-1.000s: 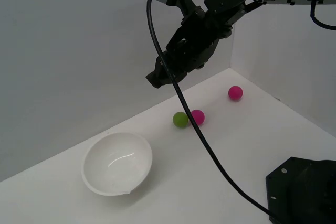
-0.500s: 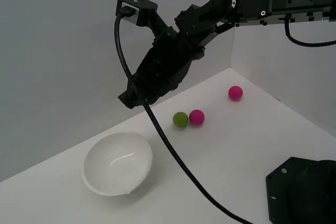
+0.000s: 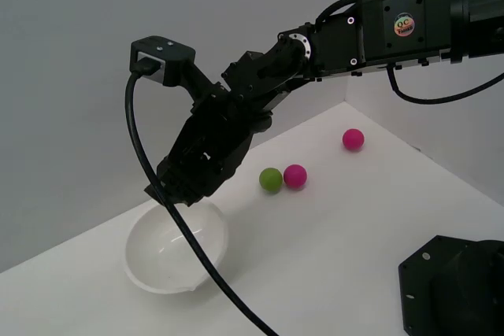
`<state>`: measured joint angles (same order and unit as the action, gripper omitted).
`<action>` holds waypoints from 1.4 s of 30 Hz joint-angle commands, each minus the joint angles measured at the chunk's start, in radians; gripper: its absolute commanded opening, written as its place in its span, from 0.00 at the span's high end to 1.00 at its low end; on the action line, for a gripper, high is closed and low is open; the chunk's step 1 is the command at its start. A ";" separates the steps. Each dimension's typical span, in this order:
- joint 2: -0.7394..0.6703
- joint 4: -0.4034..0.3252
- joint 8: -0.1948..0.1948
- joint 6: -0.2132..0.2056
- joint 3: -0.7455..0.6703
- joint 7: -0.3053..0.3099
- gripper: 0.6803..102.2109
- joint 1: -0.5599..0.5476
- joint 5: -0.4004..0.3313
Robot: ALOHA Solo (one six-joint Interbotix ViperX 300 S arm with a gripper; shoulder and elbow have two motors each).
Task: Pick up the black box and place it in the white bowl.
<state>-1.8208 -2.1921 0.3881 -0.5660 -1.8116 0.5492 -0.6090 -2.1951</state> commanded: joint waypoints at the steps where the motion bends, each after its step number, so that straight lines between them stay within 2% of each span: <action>1: -0.005 0.009 0.006 -0.025 -0.012 -0.008 0.77 -0.031 0.014; 14: 0.067 0.008 0.015 -0.025 0.057 -0.025 0.77 -0.057 0.014; 20: 0.066 0.008 0.038 -0.025 0.055 -0.025 0.75 -0.044 0.014; 22: 0.064 0.008 0.048 -0.025 0.055 -0.025 0.65 -0.041 0.014; 26: 0.066 0.008 0.049 -0.025 0.054 -0.025 0.28 -0.040 0.014; 30: 0.066 0.008 0.051 -0.025 0.055 -0.025 0.02 -0.038 0.014; 42: 0.043 -0.020 0.051 -0.015 0.032 -0.021 0.03 -0.017 -0.012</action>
<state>-1.7395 -2.2028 0.4341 -0.5676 -1.7319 0.5292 -0.6243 -2.2074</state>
